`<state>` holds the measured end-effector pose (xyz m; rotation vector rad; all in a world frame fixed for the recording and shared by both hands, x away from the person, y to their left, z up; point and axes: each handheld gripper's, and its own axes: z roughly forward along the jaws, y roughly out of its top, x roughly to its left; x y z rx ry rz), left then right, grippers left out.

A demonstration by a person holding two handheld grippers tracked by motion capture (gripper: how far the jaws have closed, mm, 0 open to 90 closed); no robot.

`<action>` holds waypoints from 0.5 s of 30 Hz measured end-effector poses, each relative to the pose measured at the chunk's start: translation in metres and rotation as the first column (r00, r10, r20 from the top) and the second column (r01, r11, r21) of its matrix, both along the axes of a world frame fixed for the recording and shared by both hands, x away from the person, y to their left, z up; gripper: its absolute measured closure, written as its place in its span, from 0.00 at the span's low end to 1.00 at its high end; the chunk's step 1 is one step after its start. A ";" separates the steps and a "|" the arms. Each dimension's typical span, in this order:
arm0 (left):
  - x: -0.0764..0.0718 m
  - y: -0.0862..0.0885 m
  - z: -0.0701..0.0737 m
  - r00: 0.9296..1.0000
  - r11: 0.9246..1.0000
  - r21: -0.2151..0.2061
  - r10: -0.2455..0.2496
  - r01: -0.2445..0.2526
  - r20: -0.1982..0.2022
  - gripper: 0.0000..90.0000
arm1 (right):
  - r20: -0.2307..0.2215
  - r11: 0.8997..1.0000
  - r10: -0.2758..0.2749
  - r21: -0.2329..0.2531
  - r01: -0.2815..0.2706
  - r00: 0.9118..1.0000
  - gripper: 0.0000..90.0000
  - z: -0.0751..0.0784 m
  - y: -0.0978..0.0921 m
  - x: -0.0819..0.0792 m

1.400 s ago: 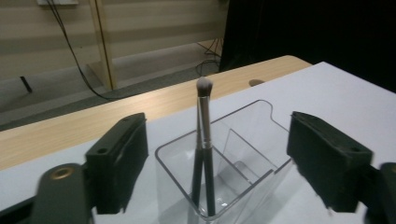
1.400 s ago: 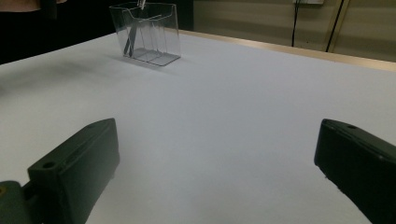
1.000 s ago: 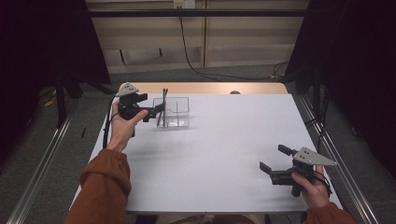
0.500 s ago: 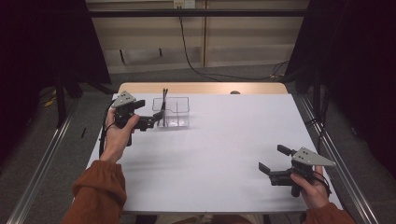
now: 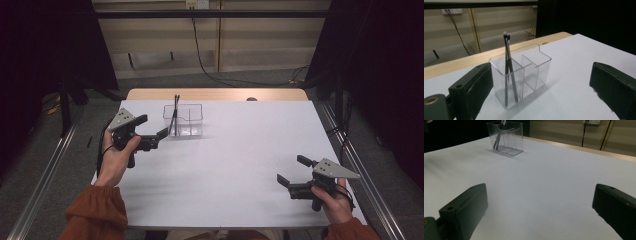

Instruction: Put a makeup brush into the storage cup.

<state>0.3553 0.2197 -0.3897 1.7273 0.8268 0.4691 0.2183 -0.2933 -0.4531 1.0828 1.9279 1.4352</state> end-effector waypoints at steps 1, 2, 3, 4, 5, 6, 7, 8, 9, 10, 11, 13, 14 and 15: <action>-0.003 0.002 -0.001 1.000 1.000 -0.002 0.000 0.000 0.006 0.06 | 0.001 1.000 0.000 -0.001 0.000 1.000 0.00 0.000 0.000 0.000; -0.005 0.003 -0.002 1.000 1.000 -0.002 0.003 -0.003 0.005 0.06 | 0.002 1.000 0.000 -0.001 0.000 1.000 0.00 0.000 0.000 0.000; -0.008 0.005 -0.002 1.000 1.000 -0.004 0.007 -0.007 0.006 0.06 | 0.004 1.000 0.001 -0.002 -0.001 1.000 0.00 0.000 0.000 0.000; -0.011 0.007 -0.003 1.000 1.000 -0.005 0.010 -0.010 0.008 0.06 | 0.007 1.000 0.004 -0.004 -0.003 1.000 0.00 0.000 0.000 0.000; -0.015 0.008 -0.005 1.000 1.000 -0.015 0.022 -0.022 0.006 0.06 | 0.005 1.000 0.003 -0.004 -0.003 1.000 0.00 0.000 0.000 0.000; -0.018 0.009 -0.006 1.000 1.000 -0.011 0.029 -0.029 0.009 0.05 | 0.004 1.000 0.002 -0.003 -0.002 1.000 0.00 0.000 0.000 -0.001; -0.022 0.010 -0.008 0.999 0.999 -0.009 0.034 -0.034 0.012 0.05 | 0.005 1.000 0.001 -0.003 -0.001 1.000 0.00 0.000 0.000 -0.001; -0.025 0.010 -0.009 0.999 0.999 -0.012 0.035 -0.034 0.012 0.05 | 0.004 1.000 -0.001 -0.002 0.001 1.000 0.00 0.000 0.000 -0.001; -0.028 0.011 -0.010 0.999 0.999 -0.011 0.034 -0.034 0.011 0.05 | 0.005 1.000 -0.001 -0.001 0.001 1.000 0.00 0.000 0.000 -0.001; -0.030 0.012 -0.010 0.999 0.999 -0.012 0.032 -0.031 0.013 0.05 | 0.004 1.000 -0.002 -0.003 0.002 1.000 0.00 0.000 -0.001 -0.001; -0.032 0.013 -0.010 0.999 1.000 -0.004 0.028 -0.028 0.017 0.05 | 0.004 1.000 -0.004 -0.003 0.004 1.000 0.00 0.000 -0.001 -0.001; -0.037 0.016 -0.010 0.999 0.999 -0.014 0.031 -0.031 0.020 0.05 | 0.005 1.000 -0.006 0.002 0.006 1.000 0.00 0.001 -0.001 -0.001; -0.039 0.017 -0.011 0.999 0.999 -0.015 0.035 -0.035 0.019 0.05 | 0.005 1.000 -0.004 0.000 0.004 1.000 0.00 0.001 -0.001 -0.001; -0.041 0.019 -0.012 0.999 0.999 -0.013 0.042 -0.041 0.022 0.05 | 0.004 1.000 -0.004 -0.004 0.004 1.000 0.00 0.001 -0.001 -0.001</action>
